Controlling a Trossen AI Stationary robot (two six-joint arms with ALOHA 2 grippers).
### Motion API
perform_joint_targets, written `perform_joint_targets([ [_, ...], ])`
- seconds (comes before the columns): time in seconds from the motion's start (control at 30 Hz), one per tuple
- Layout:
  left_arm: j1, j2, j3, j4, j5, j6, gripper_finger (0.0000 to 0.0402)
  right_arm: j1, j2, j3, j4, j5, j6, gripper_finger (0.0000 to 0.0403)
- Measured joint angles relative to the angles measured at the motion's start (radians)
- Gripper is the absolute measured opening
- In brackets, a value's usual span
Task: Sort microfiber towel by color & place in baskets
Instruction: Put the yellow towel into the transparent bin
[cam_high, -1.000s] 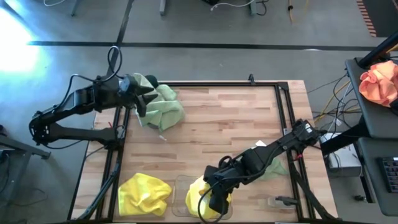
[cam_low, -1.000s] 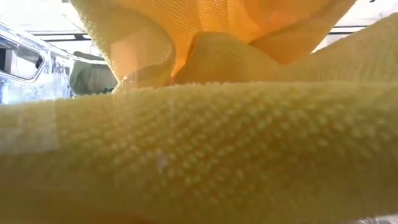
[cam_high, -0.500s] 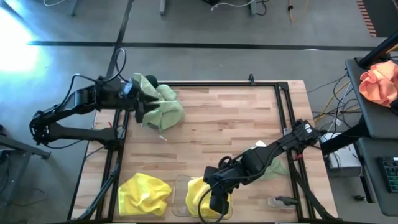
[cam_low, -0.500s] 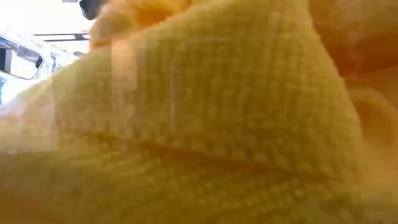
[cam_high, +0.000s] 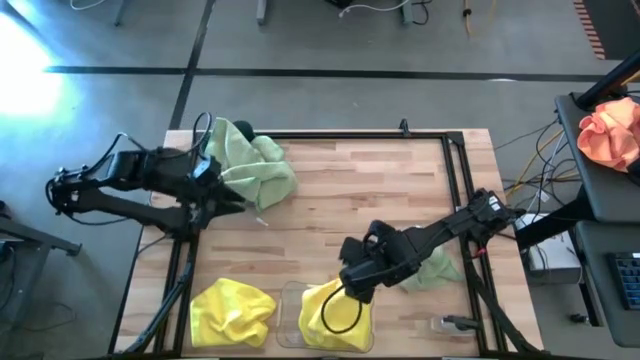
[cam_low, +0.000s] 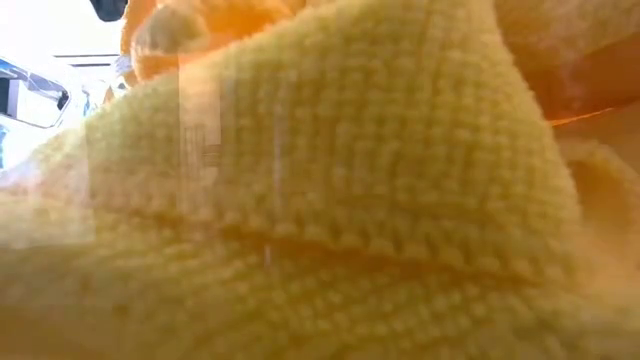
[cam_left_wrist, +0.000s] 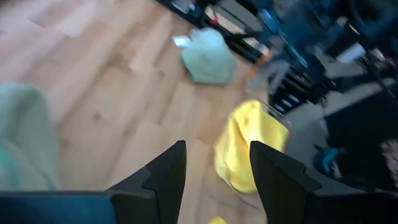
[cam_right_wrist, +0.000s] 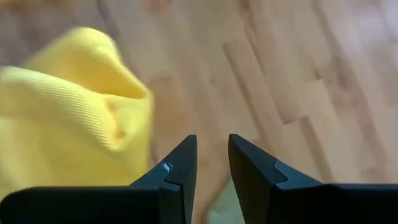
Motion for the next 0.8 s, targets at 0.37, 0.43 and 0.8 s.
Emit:
perform_joint_targets([
  [0.37,-0.424,0.067,0.000,-0.065,-0.192,-0.177,0.0162,-0.122,-0.012,0.000,-0.010,0.077,-0.121,0.0089],
  [0.43,-0.489,0.087,-0.002,-0.132,-0.246,-0.191,0.0162,-0.155,-0.012,0.000,-0.010,0.080,-0.143,0.0086],
  [0.8,-0.624,0.097,-0.245,-0.066,-0.242,-0.320,0.0162,-0.266,-0.022,0.000,-0.008,0.077,-0.220,0.0091],
])
